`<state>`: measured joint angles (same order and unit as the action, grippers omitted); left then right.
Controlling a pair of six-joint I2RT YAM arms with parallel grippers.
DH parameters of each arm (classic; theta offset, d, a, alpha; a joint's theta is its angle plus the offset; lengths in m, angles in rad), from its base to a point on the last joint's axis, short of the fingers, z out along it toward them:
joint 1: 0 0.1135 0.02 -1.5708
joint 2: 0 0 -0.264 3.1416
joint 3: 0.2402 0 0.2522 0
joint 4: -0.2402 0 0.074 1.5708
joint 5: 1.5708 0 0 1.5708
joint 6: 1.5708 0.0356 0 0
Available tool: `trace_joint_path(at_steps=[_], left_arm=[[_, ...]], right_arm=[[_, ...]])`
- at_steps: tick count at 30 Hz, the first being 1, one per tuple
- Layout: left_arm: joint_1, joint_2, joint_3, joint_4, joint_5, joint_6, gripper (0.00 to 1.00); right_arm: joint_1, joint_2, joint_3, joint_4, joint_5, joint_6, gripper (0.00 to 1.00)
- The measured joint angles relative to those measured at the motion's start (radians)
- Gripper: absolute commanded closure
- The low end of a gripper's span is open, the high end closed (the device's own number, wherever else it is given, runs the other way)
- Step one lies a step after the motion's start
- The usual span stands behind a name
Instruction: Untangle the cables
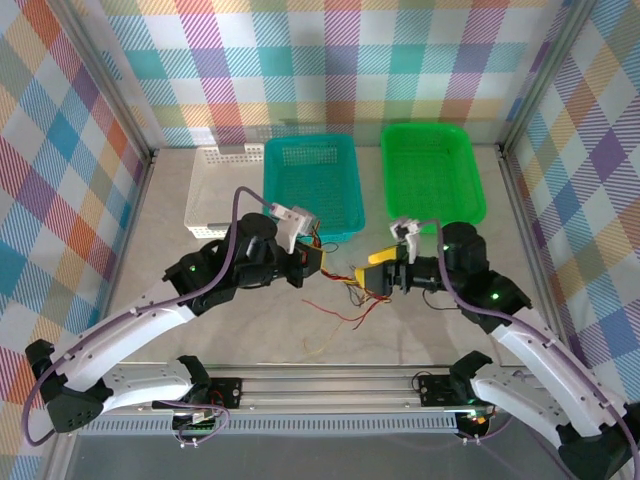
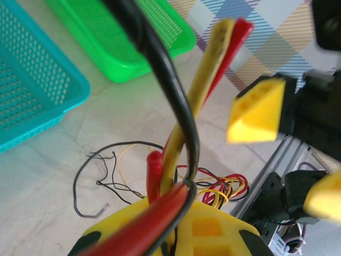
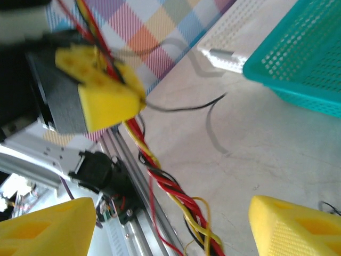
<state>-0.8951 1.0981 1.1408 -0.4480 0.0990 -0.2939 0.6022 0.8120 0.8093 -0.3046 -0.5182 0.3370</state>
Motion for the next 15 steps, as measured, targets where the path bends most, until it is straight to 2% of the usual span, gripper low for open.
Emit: trace_joint_path(at_steps=[6, 8, 15], left_arm=[[0.007, 0.07, 0.042, 0.023, 0.051, 0.0, 1.0], [0.012, 0.083, 0.049, 0.031, 0.064, 0.0, 1.0], [0.067, 0.104, 0.087, 0.036, 0.1, 0.0, 1.0]], right_arm=[[0.071, 0.1, -0.016, 0.048, 0.081, -0.093, 0.3], [0.08, 0.123, -0.025, 0.066, 0.1, -0.111, 0.36], [0.109, 0.165, -0.034, 0.098, 0.14, -0.14, 0.8]])
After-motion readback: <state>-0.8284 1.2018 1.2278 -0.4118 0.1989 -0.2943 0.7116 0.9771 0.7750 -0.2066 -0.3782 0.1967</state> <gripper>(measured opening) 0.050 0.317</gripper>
